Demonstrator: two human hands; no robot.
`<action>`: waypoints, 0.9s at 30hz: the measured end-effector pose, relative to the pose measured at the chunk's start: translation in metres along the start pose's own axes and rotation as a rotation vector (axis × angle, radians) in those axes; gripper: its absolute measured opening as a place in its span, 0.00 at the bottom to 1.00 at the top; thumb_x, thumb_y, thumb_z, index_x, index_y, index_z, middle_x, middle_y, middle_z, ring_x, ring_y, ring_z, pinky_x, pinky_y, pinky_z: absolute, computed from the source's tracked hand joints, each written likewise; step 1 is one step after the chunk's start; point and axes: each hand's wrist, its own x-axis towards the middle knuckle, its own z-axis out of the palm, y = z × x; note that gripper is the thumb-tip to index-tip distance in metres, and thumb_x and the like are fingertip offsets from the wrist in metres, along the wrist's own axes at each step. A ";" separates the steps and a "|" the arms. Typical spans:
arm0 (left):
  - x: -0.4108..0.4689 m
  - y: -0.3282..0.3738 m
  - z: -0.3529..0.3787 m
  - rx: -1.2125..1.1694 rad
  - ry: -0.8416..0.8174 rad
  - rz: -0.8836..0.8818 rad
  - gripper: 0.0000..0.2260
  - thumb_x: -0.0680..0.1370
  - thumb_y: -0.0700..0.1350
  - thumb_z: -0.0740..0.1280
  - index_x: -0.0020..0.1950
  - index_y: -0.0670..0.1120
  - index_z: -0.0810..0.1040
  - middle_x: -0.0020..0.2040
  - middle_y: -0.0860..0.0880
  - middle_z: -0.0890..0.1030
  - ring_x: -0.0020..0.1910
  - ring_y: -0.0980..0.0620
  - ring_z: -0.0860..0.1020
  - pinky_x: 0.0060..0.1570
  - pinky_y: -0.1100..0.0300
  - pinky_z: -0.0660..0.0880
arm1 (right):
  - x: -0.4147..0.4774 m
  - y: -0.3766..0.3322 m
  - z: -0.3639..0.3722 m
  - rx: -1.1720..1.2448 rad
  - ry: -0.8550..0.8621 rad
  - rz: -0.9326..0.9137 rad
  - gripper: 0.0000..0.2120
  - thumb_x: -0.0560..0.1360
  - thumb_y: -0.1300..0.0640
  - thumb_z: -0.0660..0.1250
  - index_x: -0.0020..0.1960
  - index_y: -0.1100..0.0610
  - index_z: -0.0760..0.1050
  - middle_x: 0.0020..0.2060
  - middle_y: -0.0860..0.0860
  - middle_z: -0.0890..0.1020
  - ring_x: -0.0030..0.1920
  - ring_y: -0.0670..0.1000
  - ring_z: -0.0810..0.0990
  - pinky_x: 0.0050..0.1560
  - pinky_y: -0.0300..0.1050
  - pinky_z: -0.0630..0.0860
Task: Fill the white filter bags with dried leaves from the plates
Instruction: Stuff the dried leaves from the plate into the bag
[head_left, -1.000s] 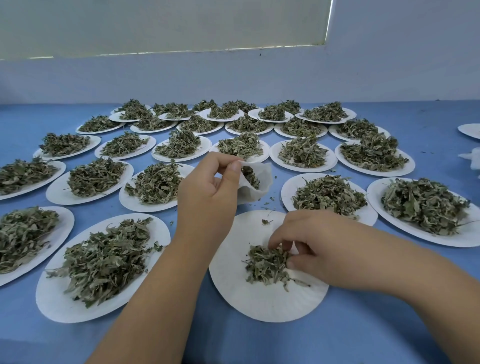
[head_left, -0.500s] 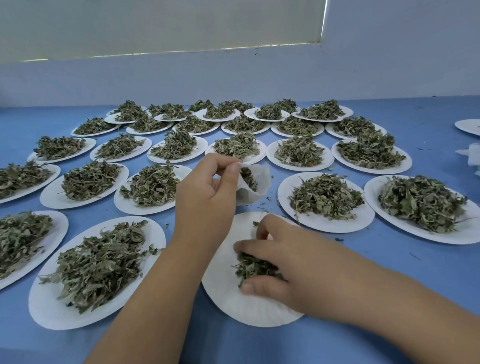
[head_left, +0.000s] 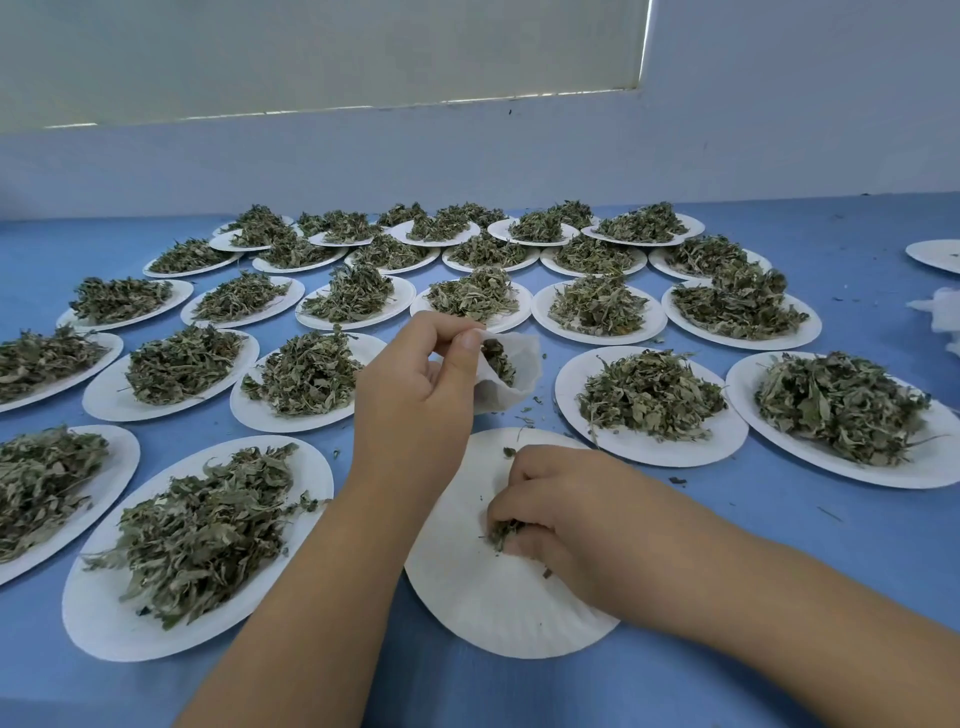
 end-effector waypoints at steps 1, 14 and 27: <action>0.000 0.000 0.000 0.005 0.001 0.000 0.07 0.81 0.39 0.63 0.46 0.48 0.78 0.31 0.64 0.77 0.25 0.67 0.75 0.26 0.77 0.65 | 0.000 0.001 0.000 0.002 0.003 -0.006 0.11 0.80 0.53 0.60 0.59 0.48 0.78 0.50 0.46 0.73 0.51 0.48 0.73 0.53 0.47 0.72; 0.001 -0.006 0.000 0.003 0.009 0.036 0.09 0.79 0.41 0.65 0.43 0.53 0.78 0.30 0.59 0.76 0.26 0.58 0.75 0.28 0.69 0.72 | 0.004 -0.002 -0.057 0.224 0.381 0.129 0.03 0.74 0.51 0.69 0.45 0.45 0.82 0.36 0.41 0.79 0.41 0.40 0.75 0.40 0.33 0.69; 0.001 -0.009 0.001 -0.054 0.036 0.036 0.08 0.78 0.43 0.64 0.43 0.55 0.79 0.28 0.62 0.74 0.25 0.62 0.69 0.27 0.72 0.68 | 0.037 -0.035 -0.068 -0.201 0.261 0.358 0.05 0.78 0.56 0.62 0.45 0.56 0.75 0.40 0.51 0.75 0.43 0.53 0.75 0.40 0.46 0.71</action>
